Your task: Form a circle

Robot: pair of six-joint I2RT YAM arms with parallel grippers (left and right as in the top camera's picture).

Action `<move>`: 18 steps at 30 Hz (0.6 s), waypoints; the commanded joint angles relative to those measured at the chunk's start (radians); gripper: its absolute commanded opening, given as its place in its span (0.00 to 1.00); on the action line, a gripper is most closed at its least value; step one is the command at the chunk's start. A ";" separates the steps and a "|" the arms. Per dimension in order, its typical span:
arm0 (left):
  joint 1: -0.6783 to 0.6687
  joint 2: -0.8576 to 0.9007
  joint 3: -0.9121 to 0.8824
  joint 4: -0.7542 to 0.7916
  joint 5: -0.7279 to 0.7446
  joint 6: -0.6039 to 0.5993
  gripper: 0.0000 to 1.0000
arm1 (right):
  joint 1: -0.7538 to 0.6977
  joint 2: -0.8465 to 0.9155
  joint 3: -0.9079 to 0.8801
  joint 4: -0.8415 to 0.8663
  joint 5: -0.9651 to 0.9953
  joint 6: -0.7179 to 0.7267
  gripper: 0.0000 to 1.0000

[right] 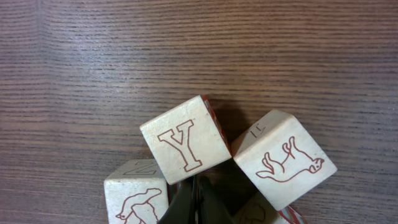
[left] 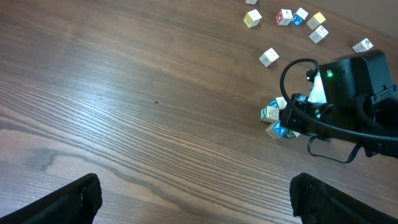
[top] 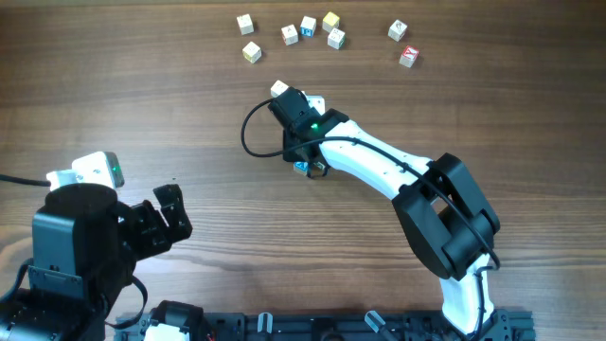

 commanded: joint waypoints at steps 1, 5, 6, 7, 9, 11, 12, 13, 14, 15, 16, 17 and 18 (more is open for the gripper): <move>0.007 -0.001 -0.001 0.002 -0.013 -0.006 1.00 | 0.004 0.023 -0.013 0.006 -0.005 -0.014 0.05; 0.007 -0.001 -0.001 0.002 -0.013 -0.006 1.00 | 0.004 0.023 -0.013 0.007 -0.005 -0.017 0.05; 0.007 -0.001 -0.001 0.002 -0.013 -0.006 1.00 | 0.004 0.023 -0.013 0.006 -0.005 -0.017 0.05; 0.006 -0.001 -0.001 0.002 -0.013 -0.006 1.00 | 0.004 0.023 -0.013 0.006 -0.005 -0.017 0.05; 0.007 -0.001 -0.001 0.002 -0.013 -0.006 1.00 | 0.004 0.023 -0.013 0.006 -0.005 -0.017 0.04; 0.007 -0.001 -0.001 0.002 -0.013 -0.006 1.00 | 0.004 0.023 -0.013 0.003 -0.005 -0.018 0.05; 0.007 -0.001 -0.001 0.002 -0.013 -0.006 1.00 | 0.004 0.023 -0.013 0.002 -0.005 -0.018 0.05; 0.007 -0.001 -0.001 0.002 -0.013 -0.006 1.00 | 0.004 0.023 -0.013 0.000 -0.005 -0.018 0.05; 0.007 -0.001 -0.001 0.002 -0.013 -0.006 1.00 | 0.004 0.023 -0.013 0.000 -0.002 -0.018 0.05; 0.007 -0.001 -0.001 0.002 -0.013 -0.006 1.00 | 0.004 0.023 -0.013 -0.001 0.002 -0.017 0.04; 0.006 -0.001 -0.001 0.002 -0.013 -0.006 1.00 | 0.004 0.023 -0.013 -0.002 0.003 -0.017 0.05; 0.006 -0.001 -0.001 0.002 -0.013 -0.006 1.00 | 0.003 0.023 -0.013 -0.003 0.006 -0.017 0.04; 0.007 -0.001 -0.001 0.002 -0.013 -0.006 1.00 | 0.001 0.023 -0.013 -0.006 0.006 -0.017 0.05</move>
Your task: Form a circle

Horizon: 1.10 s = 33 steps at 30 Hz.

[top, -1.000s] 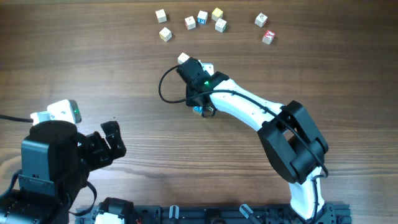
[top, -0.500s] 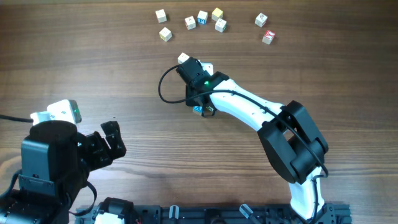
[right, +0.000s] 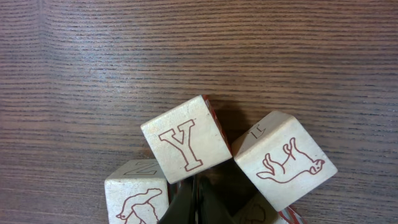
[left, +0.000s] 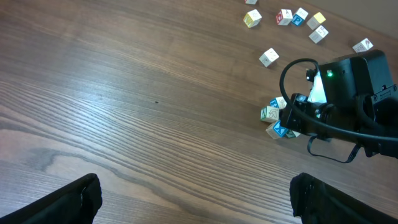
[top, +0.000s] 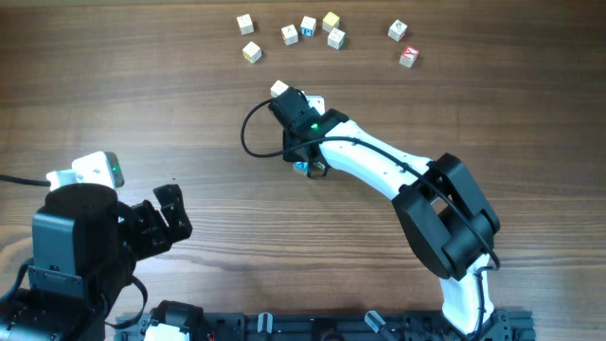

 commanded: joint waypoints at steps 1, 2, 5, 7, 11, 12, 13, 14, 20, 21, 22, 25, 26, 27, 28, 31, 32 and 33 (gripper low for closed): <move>0.006 -0.001 -0.001 0.002 -0.013 -0.006 1.00 | -0.001 0.023 -0.013 -0.009 0.006 -0.010 0.04; 0.007 -0.001 -0.001 0.002 -0.013 -0.006 1.00 | -0.002 0.023 -0.013 -0.011 0.006 -0.010 0.05; 0.006 -0.001 -0.001 0.002 -0.013 -0.006 1.00 | -0.002 0.022 -0.013 -0.018 0.006 -0.010 0.04; 0.006 -0.001 -0.001 0.002 -0.013 -0.006 1.00 | -0.002 0.022 -0.013 -0.018 0.006 -0.010 0.05; 0.007 -0.001 -0.001 0.002 -0.013 -0.006 1.00 | -0.002 0.020 -0.013 -0.024 0.010 -0.010 0.05; 0.007 -0.001 -0.001 0.002 -0.013 -0.006 1.00 | -0.002 0.018 -0.013 -0.026 0.011 -0.012 0.04; 0.007 -0.001 -0.001 0.002 -0.013 -0.006 1.00 | -0.002 0.016 -0.013 -0.026 0.010 -0.018 0.05; 0.006 -0.001 -0.001 0.002 -0.013 -0.006 1.00 | -0.002 0.016 -0.013 -0.027 0.010 -0.018 0.05; 0.007 -0.001 -0.001 0.002 -0.013 -0.006 1.00 | -0.002 -0.004 -0.013 -0.041 0.018 -0.022 0.05; 0.007 -0.001 -0.001 0.002 -0.013 -0.006 1.00 | -0.002 -0.007 -0.013 -0.043 0.021 -0.022 0.04; 0.007 -0.001 -0.001 0.002 -0.013 -0.006 1.00 | -0.002 -0.012 -0.013 -0.044 0.021 -0.024 0.05; 0.007 -0.001 -0.001 0.002 -0.013 -0.006 1.00 | -0.002 -0.019 -0.012 -0.044 0.026 -0.026 0.04; 0.007 -0.001 -0.001 0.002 -0.013 -0.006 1.00 | -0.002 -0.023 -0.012 -0.044 0.030 -0.025 0.05; 0.006 -0.001 -0.001 0.002 -0.013 -0.006 1.00 | -0.002 -0.029 -0.012 -0.047 0.037 -0.025 0.05; 0.007 -0.001 -0.001 0.002 -0.013 -0.006 1.00 | -0.002 -0.036 -0.012 -0.047 0.041 -0.025 0.04; 0.006 -0.001 -0.001 0.002 -0.013 -0.006 1.00 | -0.002 -0.043 -0.012 -0.047 0.041 -0.025 0.05; 0.006 -0.001 -0.001 0.002 -0.013 -0.006 1.00 | -0.002 -0.043 -0.012 -0.047 0.044 -0.024 0.05; 0.007 -0.001 -0.001 0.002 -0.013 -0.006 1.00 | -0.002 -0.043 -0.012 -0.046 0.048 -0.024 0.04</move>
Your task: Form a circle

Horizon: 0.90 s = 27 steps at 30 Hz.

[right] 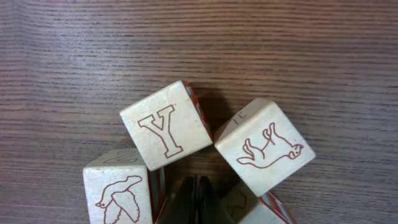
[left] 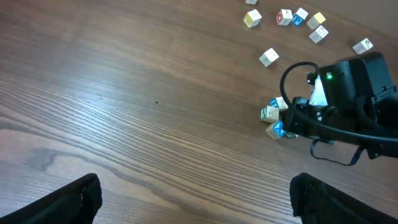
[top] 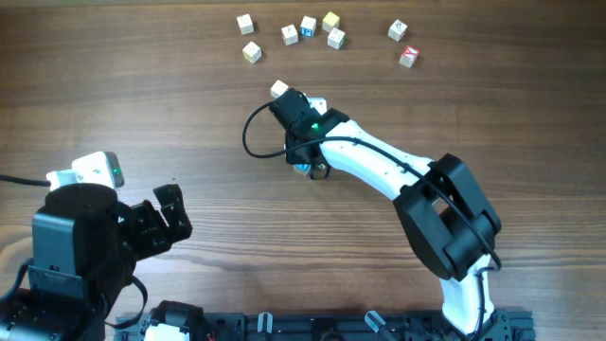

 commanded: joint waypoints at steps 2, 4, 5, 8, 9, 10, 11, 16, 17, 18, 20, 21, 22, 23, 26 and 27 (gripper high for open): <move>0.007 -0.001 -0.001 0.002 -0.013 -0.006 1.00 | -0.002 -0.038 -0.012 0.006 0.040 -0.014 0.04; 0.007 -0.001 -0.001 0.002 -0.013 -0.006 1.00 | -0.002 -0.038 -0.012 0.008 0.043 -0.013 0.05; 0.006 -0.001 -0.001 0.002 -0.013 -0.006 1.00 | -0.002 -0.040 -0.012 0.010 0.043 -0.013 0.05; 0.007 -0.001 -0.001 0.002 -0.013 -0.006 1.00 | -0.002 -0.056 -0.012 0.018 0.047 -0.013 0.05; 0.006 -0.001 -0.001 0.002 -0.013 -0.006 1.00 | -0.002 -0.063 -0.012 0.024 0.047 -0.013 0.05; 0.006 -0.001 -0.001 0.002 -0.013 -0.006 1.00 | -0.002 -0.064 -0.012 0.028 0.047 -0.013 0.04; 0.006 -0.001 -0.001 0.002 -0.013 -0.006 1.00 | -0.002 -0.066 -0.012 0.029 0.047 -0.013 0.04; 0.006 -0.001 -0.001 0.002 -0.013 -0.006 1.00 | -0.002 -0.068 -0.012 0.027 0.047 -0.013 0.05; 0.007 -0.001 -0.001 0.002 -0.013 -0.006 1.00 | -0.002 -0.072 -0.012 0.024 0.047 -0.013 0.05; 0.007 -0.001 -0.001 0.002 -0.013 -0.006 1.00 | -0.002 -0.077 -0.012 0.021 0.047 -0.013 0.05; 0.007 -0.001 -0.001 0.002 -0.013 -0.006 1.00 | -0.002 -0.095 -0.012 0.013 0.047 -0.013 0.05; 0.006 -0.001 -0.001 0.002 -0.013 -0.006 1.00 | -0.002 -0.111 -0.012 0.004 0.047 -0.013 0.05; 0.006 -0.001 -0.001 0.002 -0.013 -0.006 1.00 | -0.002 -0.129 -0.012 -0.003 0.047 -0.013 0.04; 0.007 -0.001 -0.001 0.002 -0.013 -0.006 1.00 | -0.002 -0.150 -0.012 -0.011 0.047 -0.013 0.04; 0.007 -0.001 -0.001 0.002 -0.013 -0.006 1.00 | -0.002 -0.254 -0.012 -0.050 0.071 -0.013 0.05; 0.006 -0.001 -0.001 0.002 -0.013 -0.006 1.00 | -0.002 -0.306 -0.012 -0.072 0.082 -0.013 0.05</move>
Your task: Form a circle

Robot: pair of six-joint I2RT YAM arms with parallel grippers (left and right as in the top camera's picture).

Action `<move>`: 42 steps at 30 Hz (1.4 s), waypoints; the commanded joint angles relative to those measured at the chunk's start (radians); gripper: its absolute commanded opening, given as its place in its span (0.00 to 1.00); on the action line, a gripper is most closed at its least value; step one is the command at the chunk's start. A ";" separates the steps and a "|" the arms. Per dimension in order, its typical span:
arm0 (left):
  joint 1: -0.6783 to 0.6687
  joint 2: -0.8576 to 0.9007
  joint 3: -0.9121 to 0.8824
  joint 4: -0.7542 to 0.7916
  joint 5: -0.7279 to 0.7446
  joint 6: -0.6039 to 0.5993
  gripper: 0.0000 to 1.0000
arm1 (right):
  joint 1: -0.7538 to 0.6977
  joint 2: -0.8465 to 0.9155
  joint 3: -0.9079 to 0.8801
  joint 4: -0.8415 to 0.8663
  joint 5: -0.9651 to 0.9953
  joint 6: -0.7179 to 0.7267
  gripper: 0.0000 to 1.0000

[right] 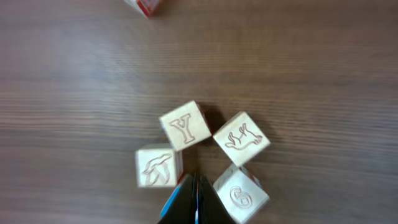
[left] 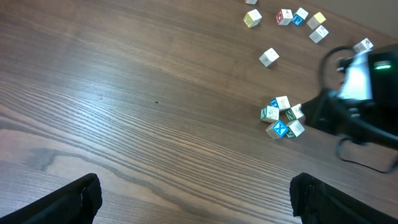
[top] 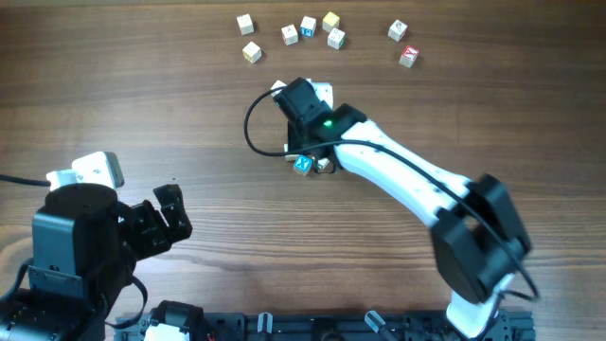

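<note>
Several small lettered cubes form a tight cluster: a Y block, an animal block, a bird block, a "6" block and a blue block. Raised over the cluster's near side, my right gripper is shut, its fingertips pressed together and empty. A loose arc of other blocks lies at the table's far side, and one more block sits between that arc and the cluster. My left gripper is open over bare wood at the near left.
The wooden table carries only the blocks. The right arm reaches diagonally across the middle. The left arm's base sits at the near left, and a black rail runs along the near edge.
My right gripper, still shut, has pulled up and back from the cluster, so all its blocks now show small in the right wrist view. The cluster stays in place. The left arm has not moved.
My shut right gripper sat low, its tips in among the Y, animal and bird blocks, at the two oldest moments. Then the blocks stood slightly turned and spread around the tips. Now the gripper is raised clear above the cluster. The left gripper stayed open throughout.
</note>
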 commanded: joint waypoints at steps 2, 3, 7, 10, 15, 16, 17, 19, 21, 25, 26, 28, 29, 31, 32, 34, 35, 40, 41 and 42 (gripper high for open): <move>0.007 -0.001 -0.001 0.002 -0.013 -0.006 1.00 | -0.002 -0.234 -0.008 -0.077 0.053 -0.009 0.05; 0.006 -0.001 -0.001 0.002 -0.013 -0.006 1.00 | -0.002 -0.275 -0.008 -0.098 0.053 -0.010 0.04; 0.007 -0.001 -0.001 0.002 -0.013 -0.006 1.00 | -0.002 -0.495 -0.008 -0.208 0.053 -0.009 0.54; 0.007 -0.001 -0.001 0.002 -0.013 -0.006 1.00 | -0.002 -0.663 -0.008 -0.294 0.068 -0.009 1.00; 0.006 -0.001 -0.001 0.002 -0.013 -0.006 1.00 | -0.002 -0.925 -0.008 -0.450 0.067 -0.008 1.00; 0.007 -0.001 -0.001 0.002 -0.013 -0.006 1.00 | -0.002 -0.960 -0.008 -0.478 0.067 -0.008 1.00; 0.007 -0.001 -0.001 0.002 -0.013 -0.006 1.00 | -0.002 -1.001 -0.008 -0.502 0.068 -0.007 1.00; 0.006 -0.001 -0.001 0.002 -0.013 -0.006 1.00 | -0.002 -1.064 -0.008 -0.545 0.068 -0.008 1.00; 0.007 -0.001 -0.001 0.002 -0.013 -0.006 1.00 | -0.002 -1.107 -0.008 -0.624 0.078 -0.011 1.00; 0.007 -0.001 -0.001 0.002 -0.013 -0.006 1.00 | -0.002 -1.159 -0.008 -0.748 0.240 -0.010 1.00; 0.007 -0.001 -0.001 0.002 -0.013 -0.006 1.00 | -0.002 -1.161 -0.008 -0.751 0.261 -0.015 1.00; 0.007 -0.001 -0.001 0.002 -0.013 -0.006 1.00 | -0.002 -1.166 -0.008 -0.736 0.265 -0.046 1.00; 0.007 -0.001 -0.001 0.002 -0.013 -0.006 1.00 | -0.005 -1.171 -0.008 -0.721 0.264 -0.064 1.00; 0.006 -0.001 -0.001 0.002 -0.013 -0.006 1.00 | -0.047 -1.196 -0.010 -0.657 0.256 -0.138 1.00; 0.006 -0.001 -0.001 0.002 -0.013 -0.006 1.00 | -0.062 -1.207 -0.013 -0.629 0.249 -0.169 1.00; 0.007 -0.001 -0.001 0.002 -0.013 -0.006 1.00 | -0.132 -1.250 -0.043 -0.537 0.172 -0.309 1.00; 0.006 -0.001 -0.001 0.002 -0.013 -0.006 1.00 | -0.190 -1.287 -0.080 -0.475 0.102 -0.381 1.00; 0.007 -0.001 -0.001 0.002 -0.013 -0.006 1.00 | -0.436 -1.541 -0.346 -0.186 -0.100 -0.440 1.00; 0.006 -0.001 -0.001 0.002 -0.013 -0.006 1.00 | -0.466 -1.600 -0.403 -0.137 -0.117 -0.439 1.00; 0.007 -0.001 -0.001 0.002 -0.013 -0.006 1.00 | -0.507 -1.672 -0.476 -0.072 -0.149 -0.440 1.00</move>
